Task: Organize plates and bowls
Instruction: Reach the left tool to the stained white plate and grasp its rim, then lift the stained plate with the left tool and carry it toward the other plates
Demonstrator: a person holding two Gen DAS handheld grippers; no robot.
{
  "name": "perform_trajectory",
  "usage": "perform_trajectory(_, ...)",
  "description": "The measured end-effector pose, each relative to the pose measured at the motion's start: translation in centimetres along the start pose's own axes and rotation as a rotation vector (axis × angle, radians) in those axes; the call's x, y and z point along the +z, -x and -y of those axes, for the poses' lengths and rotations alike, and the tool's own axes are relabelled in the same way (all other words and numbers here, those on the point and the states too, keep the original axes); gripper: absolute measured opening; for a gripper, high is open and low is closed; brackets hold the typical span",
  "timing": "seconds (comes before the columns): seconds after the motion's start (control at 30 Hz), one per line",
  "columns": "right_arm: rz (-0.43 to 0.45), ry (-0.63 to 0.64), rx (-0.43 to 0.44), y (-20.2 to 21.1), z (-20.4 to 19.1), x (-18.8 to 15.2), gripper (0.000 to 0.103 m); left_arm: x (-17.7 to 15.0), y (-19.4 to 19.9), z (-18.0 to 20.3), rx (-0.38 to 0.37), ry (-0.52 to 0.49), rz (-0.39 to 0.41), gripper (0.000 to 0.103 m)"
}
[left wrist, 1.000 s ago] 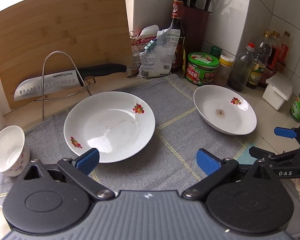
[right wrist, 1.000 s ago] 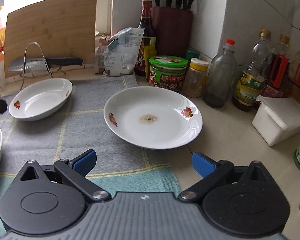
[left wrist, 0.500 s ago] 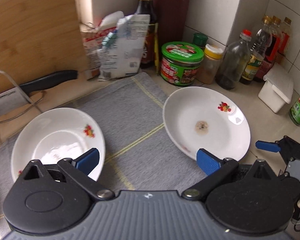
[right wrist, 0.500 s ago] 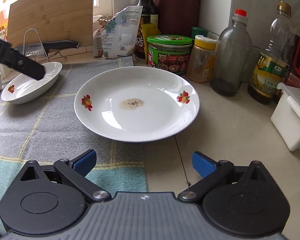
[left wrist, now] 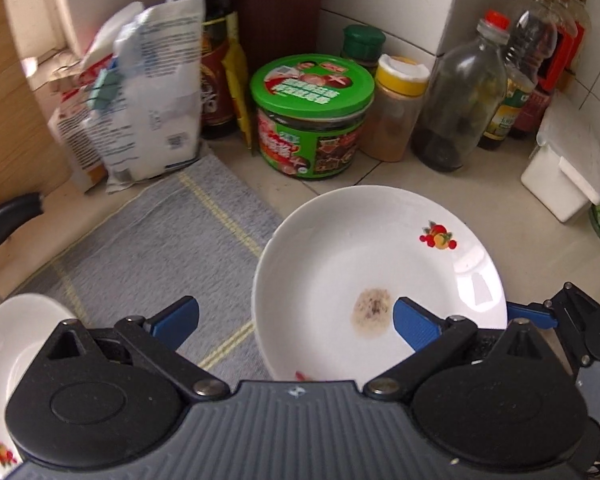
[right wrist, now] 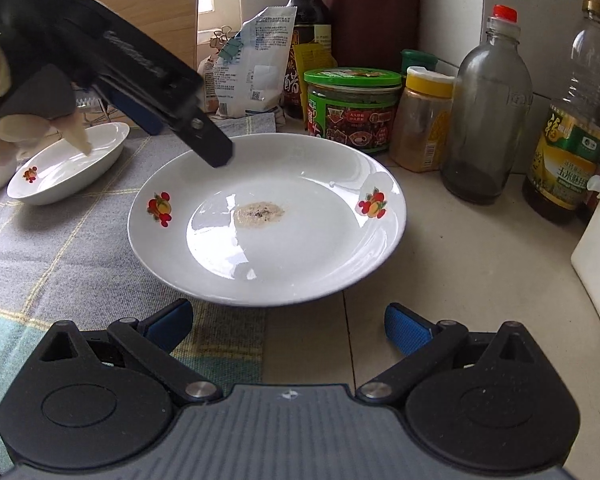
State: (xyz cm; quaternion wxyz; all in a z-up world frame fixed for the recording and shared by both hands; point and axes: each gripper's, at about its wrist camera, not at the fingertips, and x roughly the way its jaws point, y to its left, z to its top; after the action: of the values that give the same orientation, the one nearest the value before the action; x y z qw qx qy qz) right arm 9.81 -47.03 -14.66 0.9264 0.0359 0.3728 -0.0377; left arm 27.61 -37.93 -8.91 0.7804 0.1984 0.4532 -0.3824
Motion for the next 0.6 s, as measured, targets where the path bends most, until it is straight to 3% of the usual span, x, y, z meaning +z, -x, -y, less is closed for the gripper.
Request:
perform_trajectory(0.37,0.006,0.058,0.038,-0.6,0.6,0.5,0.103,2.9,-3.6,0.4,-0.030,-0.030,-0.048,0.099)
perform_trajectory(0.6,0.013,0.100,0.056,-1.1,0.5,0.7,0.103,3.6,-5.7,0.4,-0.070,-0.022,-0.089,0.086)
